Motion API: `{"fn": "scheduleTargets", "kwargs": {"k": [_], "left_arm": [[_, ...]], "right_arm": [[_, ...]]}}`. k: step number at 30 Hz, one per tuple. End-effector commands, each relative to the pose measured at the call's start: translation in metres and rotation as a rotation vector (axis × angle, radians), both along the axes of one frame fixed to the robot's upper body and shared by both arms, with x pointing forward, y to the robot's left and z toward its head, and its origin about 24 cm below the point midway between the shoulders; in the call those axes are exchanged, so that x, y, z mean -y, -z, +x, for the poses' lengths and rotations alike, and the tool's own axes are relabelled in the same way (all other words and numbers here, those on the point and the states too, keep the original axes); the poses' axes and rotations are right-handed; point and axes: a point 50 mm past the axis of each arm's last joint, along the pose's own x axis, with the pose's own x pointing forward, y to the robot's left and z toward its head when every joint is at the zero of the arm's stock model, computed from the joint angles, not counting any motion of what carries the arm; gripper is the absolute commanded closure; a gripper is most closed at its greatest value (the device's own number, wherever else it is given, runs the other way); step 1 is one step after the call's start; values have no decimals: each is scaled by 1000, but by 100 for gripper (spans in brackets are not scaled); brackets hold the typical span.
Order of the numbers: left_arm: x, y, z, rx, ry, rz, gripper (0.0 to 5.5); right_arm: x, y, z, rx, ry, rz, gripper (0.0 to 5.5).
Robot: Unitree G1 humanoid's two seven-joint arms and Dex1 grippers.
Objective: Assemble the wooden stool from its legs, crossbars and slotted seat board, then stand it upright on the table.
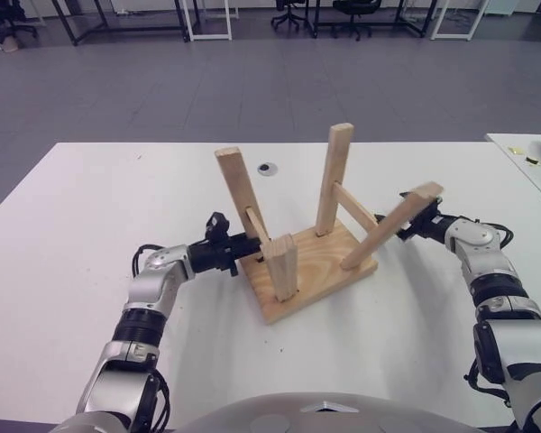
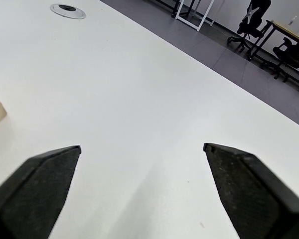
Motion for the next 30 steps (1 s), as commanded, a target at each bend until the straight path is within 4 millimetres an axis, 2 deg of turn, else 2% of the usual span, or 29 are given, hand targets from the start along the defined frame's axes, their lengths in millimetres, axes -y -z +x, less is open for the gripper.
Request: {"fn": "scheduleTargets", "kwargs": {"k": [1,5,8,10,12,14,16,18,20,22,23,27,28,30], "left_arm": [[-4,-16,18,119,14,56,410],[-18,-25,25,167,-14,53,337],[-29,-29,18,181,-15,51,293],[-39,-28,1,168,-16,60,258],[-60,-26,-31,130,-55,96,221],[-80,-29,-55,107,-159,134,199],[-93,-23,-64,106,-347,233,199],[-86,-3,-70,77,-469,383,199],[-60,22,-75,2,-517,426,199],[-46,37,-83,-32,-514,472,199],[-45,41,-87,-37,-514,506,199],[-82,33,-107,-21,-693,691,199],[-84,31,-115,-35,-723,699,199],[-76,27,-130,-71,-722,671,199]], "right_arm": [[1,3,-5,-16,-31,-26,91],[-1,11,-10,-41,-42,-44,91],[-6,19,-16,-67,-75,-62,91],[-10,23,-22,-85,-118,-76,91],[-16,28,-35,-106,-183,-94,91],[-20,30,-51,-103,-206,-104,91],[-28,28,-66,-90,-213,-100,91],[-39,23,-76,-72,-218,-87,91],[-48,19,-78,-43,-183,-81,91],[-49,18,-77,-29,-129,-114,91],[-46,18,-78,-27,-100,-133,91],[-24,14,-110,-76,-52,-129,91],[-19,16,-118,-100,-52,-143,91],[-13,19,-129,-136,-55,-164,91]]}}
